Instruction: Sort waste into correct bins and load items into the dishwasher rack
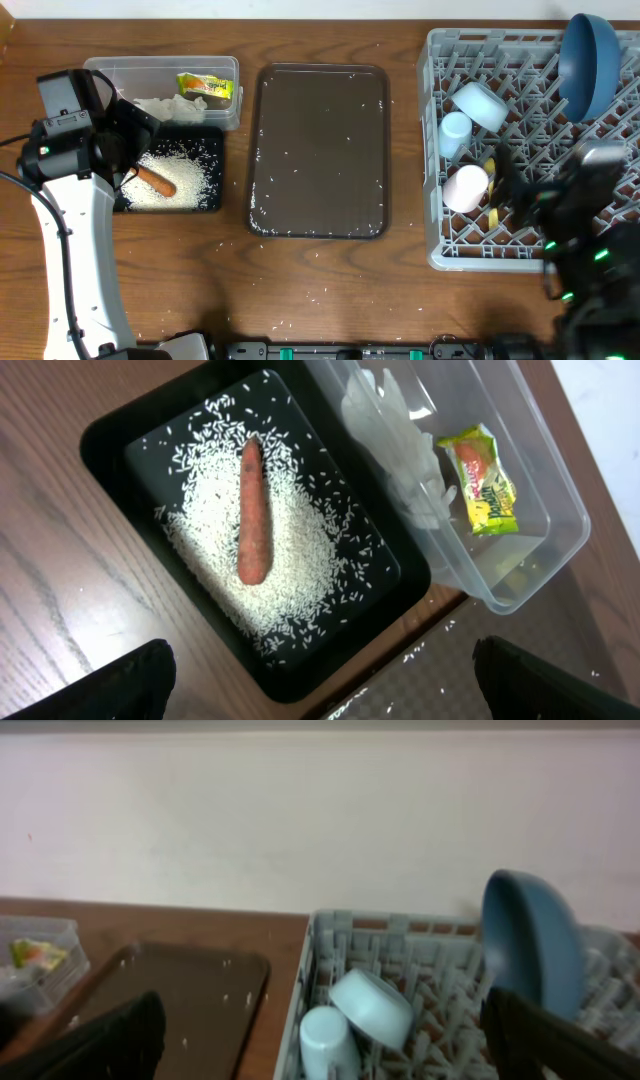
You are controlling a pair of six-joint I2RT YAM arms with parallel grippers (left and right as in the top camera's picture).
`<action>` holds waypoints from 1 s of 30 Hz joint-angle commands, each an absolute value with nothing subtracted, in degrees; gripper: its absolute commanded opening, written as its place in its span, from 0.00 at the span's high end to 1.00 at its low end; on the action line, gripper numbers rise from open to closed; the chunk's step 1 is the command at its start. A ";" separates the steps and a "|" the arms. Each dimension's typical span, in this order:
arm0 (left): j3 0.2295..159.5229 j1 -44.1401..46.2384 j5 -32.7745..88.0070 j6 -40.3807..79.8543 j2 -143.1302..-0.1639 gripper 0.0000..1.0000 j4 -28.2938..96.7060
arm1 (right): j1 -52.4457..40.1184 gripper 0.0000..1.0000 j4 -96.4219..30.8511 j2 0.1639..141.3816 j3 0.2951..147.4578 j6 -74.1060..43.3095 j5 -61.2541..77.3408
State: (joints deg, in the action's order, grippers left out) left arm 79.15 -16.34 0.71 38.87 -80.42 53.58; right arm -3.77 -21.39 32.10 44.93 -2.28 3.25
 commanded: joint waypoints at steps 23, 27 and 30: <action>79.75 -16.32 0.45 38.37 -80.53 0.02 53.74 | -5.34 0.01 -3.49 0.27 0.30 -2.57 7.88; 79.75 -16.32 0.45 38.37 -80.53 0.02 53.74 | -5.32 0.01 -3.49 0.27 0.30 -2.52 7.77; 79.75 -16.32 0.45 38.37 -80.53 0.02 53.74 | -5.32 0.01 -3.49 0.27 0.30 -2.52 7.77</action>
